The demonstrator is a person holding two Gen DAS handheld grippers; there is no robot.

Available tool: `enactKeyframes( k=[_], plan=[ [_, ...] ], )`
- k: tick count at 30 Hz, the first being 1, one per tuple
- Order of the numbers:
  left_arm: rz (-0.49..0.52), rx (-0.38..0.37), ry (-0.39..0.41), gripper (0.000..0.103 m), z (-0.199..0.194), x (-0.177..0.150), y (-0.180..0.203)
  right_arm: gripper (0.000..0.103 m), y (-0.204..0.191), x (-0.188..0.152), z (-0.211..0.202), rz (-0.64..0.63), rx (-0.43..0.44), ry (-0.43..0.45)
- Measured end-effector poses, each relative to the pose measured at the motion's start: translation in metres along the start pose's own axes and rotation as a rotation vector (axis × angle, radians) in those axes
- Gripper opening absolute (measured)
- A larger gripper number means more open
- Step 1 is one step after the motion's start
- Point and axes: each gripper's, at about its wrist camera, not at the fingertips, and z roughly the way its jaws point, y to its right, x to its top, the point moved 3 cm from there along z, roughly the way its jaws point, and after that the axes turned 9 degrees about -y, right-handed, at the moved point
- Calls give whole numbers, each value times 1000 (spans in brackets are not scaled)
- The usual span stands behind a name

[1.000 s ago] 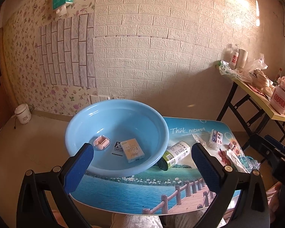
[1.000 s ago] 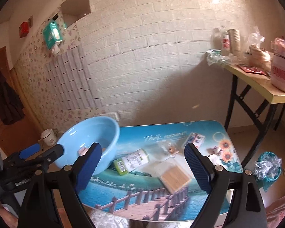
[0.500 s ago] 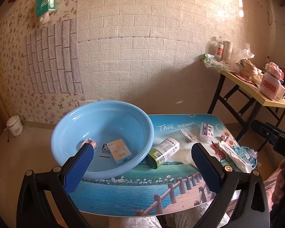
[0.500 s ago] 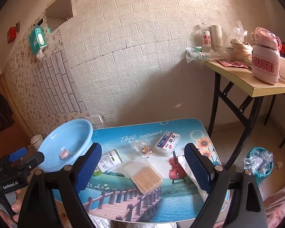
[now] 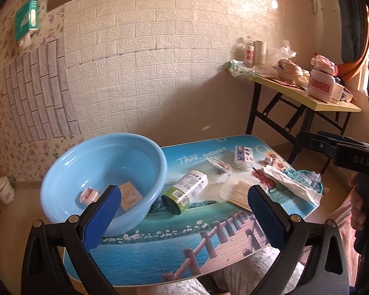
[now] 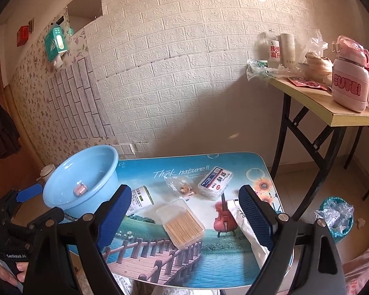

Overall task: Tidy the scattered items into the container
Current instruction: 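Withdraw both grippers from the basin back over the table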

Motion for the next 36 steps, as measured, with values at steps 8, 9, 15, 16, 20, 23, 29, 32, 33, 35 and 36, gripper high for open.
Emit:
enactKeyframes(
  k=[8, 9, 15, 16, 20, 23, 29, 32, 33, 35, 36],
  plan=[
    [27, -39, -13, 103, 9, -4, 10, 90, 10, -2, 3, 6, -20, -12],
    [31, -44, -16, 103, 10, -4, 12, 90, 11, -3, 3, 4, -23, -13],
    [67, -73, -39, 103, 26, -12, 25, 90, 24, -5, 2, 18, -41, -15],
    [71, -78, -44, 103, 29, -14, 27, 90, 27, -5, 4, 23, -43, -17],
    [74, -95, -73, 103, 43, -19, 31, 90, 35, -7, 10, 29, -52, -33],
    [80, -98, -96, 103, 54, -22, 35, 90, 41, -9, 17, 27, -55, -45],
    [91, -119, -111, 103, 69, -24, 44, 90, 56, -15, 33, 33, -65, -77],
    [100, -104, -123, 103, 80, -25, 48, 90, 61, -18, 39, 23, -68, -87],
    [98, -99, -125, 103, 83, -26, 48, 90, 63, -19, 42, 18, -73, -91],
    [96, -80, -125, 103, 89, -26, 46, 90, 67, -20, 45, 4, -75, -97],
    [98, -63, -123, 103, 92, -26, 46, 90, 68, -22, 47, -4, -75, -99]
  ],
)
